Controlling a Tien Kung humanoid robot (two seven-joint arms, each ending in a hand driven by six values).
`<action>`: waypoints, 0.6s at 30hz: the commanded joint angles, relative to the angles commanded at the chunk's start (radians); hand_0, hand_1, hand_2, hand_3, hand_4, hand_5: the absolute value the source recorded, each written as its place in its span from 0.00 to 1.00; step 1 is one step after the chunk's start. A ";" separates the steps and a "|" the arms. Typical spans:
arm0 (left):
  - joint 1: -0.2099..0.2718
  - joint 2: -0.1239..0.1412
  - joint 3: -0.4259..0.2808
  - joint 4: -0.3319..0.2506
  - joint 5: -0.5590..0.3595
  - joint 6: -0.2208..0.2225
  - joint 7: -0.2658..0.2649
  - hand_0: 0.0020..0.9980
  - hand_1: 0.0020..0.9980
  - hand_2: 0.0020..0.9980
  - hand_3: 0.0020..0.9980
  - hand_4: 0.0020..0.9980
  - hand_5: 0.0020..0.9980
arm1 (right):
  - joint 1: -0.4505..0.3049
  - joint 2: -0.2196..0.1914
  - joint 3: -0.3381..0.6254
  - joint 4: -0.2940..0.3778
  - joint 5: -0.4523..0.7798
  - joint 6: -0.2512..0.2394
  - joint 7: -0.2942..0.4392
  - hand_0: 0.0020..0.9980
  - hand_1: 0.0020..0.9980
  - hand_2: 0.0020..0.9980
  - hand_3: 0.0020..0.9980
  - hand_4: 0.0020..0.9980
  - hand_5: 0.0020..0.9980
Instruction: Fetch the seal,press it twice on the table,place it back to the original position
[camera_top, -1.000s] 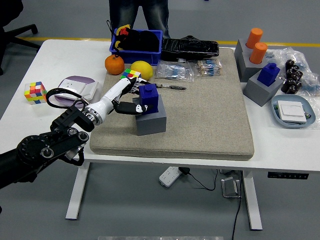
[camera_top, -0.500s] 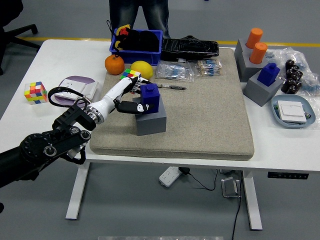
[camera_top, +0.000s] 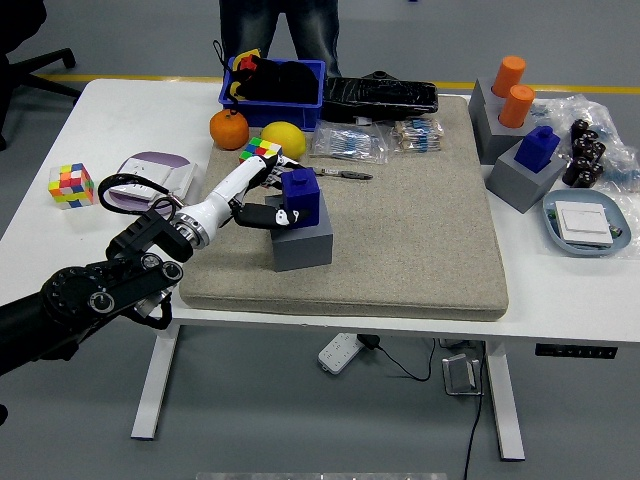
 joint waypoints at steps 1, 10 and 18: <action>-0.001 0.000 0.001 0.000 0.001 0.000 0.000 0.69 0.50 0.44 0.70 0.66 0.00 | 0.000 0.000 0.000 0.000 0.000 0.000 0.000 0.86 0.77 0.72 0.74 0.79 0.57; -0.020 0.007 0.015 0.005 0.011 -0.002 0.004 0.69 0.50 0.44 0.70 0.66 0.00 | 0.002 0.000 0.004 0.000 0.000 0.000 0.000 0.86 0.77 0.72 0.74 0.79 0.57; -0.025 0.015 0.030 0.001 0.015 -0.012 0.013 0.69 0.50 0.44 0.70 0.66 0.00 | 0.000 0.000 0.005 0.000 0.000 0.000 -0.001 0.86 0.77 0.72 0.74 0.79 0.57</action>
